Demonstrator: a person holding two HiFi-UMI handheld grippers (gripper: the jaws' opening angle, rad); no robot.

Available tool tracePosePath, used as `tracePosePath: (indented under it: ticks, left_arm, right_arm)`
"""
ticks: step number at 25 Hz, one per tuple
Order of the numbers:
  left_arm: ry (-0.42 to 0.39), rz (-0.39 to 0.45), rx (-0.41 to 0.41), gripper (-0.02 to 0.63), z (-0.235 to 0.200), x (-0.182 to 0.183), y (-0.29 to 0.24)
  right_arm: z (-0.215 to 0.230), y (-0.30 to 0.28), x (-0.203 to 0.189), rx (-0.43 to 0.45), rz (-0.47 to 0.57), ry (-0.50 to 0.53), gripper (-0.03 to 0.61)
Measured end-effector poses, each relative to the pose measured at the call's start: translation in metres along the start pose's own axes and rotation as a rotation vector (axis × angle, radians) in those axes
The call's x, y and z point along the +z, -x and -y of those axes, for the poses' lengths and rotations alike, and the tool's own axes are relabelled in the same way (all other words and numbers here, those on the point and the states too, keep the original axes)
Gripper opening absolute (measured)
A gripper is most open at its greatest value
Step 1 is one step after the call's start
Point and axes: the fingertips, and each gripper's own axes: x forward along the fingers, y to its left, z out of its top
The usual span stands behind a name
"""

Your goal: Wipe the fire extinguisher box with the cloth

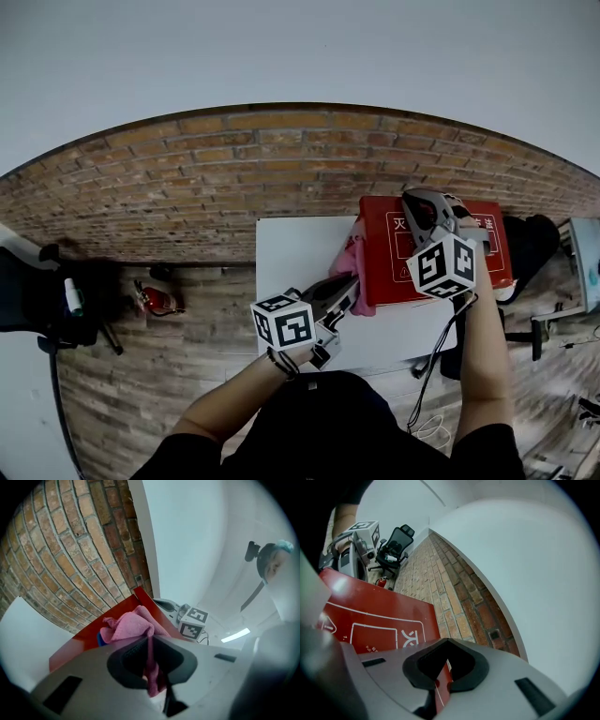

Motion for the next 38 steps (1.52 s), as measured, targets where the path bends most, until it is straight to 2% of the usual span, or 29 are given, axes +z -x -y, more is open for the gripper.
tracePosePath:
  ticks: [11, 16, 20, 24, 31, 33, 38]
  left_arm:
    - [-0.087, 0.01, 0.084, 0.055, 0.008, 0.014, 0.043]
    - [-0.13, 0.033, 0.093, 0.055, 0.021, 0.023, 0.069]
    - [-0.157, 0.048, 0.079, 0.055, 0.037, 0.028, 0.086]
    - [-0.18, 0.062, 0.069, 0.055, 0.047, 0.028, 0.098]
    - [-0.231, 0.076, 0.015, 0.055, 0.07, 0.035, 0.096]
    - [-0.248, 0.073, -0.011, 0.055, 0.077, 0.036, 0.093]
    - [-0.245, 0.067, -0.077, 0.055, 0.081, 0.036, 0.091]
  right_arm:
    - [0.0, 0.0, -0.002, 0.002, -0.009, -0.003, 0.018]
    - [0.002, 0.002, -0.002, -0.004, -0.018, -0.004, 0.018]
    - [0.006, 0.005, -0.001, -0.048, -0.01, -0.004, 0.018]
    - [0.014, 0.015, 0.002, -0.131, 0.013, -0.033, 0.018]
    - [0.049, 0.072, 0.015, -0.37, 0.17, -0.293, 0.018]
    - [0.048, 0.089, 0.017, -0.377, 0.214, -0.381, 0.018]
    - [0.022, 0.12, 0.036, -0.302, 0.356, -0.569, 0.018]
